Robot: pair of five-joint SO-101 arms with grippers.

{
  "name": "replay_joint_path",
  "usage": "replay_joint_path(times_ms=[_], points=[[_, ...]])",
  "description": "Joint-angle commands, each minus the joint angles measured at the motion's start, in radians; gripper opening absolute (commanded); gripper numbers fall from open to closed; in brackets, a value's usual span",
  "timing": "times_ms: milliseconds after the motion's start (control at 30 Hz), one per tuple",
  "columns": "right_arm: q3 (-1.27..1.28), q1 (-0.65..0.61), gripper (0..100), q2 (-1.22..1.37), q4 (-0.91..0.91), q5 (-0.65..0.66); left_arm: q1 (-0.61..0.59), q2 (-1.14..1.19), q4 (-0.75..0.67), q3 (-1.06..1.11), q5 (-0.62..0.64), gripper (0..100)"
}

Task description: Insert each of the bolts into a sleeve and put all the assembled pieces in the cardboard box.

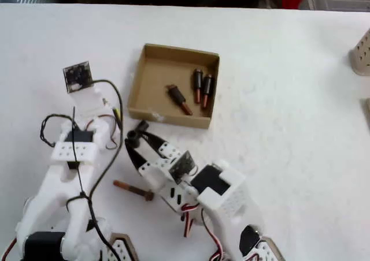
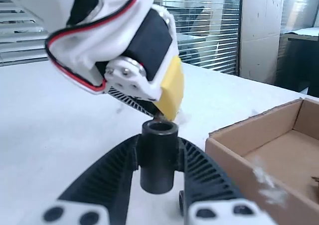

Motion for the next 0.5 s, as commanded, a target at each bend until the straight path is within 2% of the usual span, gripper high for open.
replay_joint_path(times_ms=[0,100,300,467], points=[[-0.021,-0.012,1.7,-0.002,-0.03,-0.005,-0.004,-0.088,-0.063,-0.015,-0.012,2],[-0.021,-0.012,1.7,0.001,-0.03,-0.005,-0.008,-0.176,-0.078,0.005,-0.04,2],[-0.021,-0.012,1.7,0.002,-0.028,-0.005,0.027,-0.401,-0.242,0.181,-0.193,2],[-0.021,-0.012,1.7,0.002,-0.028,-0.005,0.099,-0.572,-0.25,0.287,-0.222,2]])
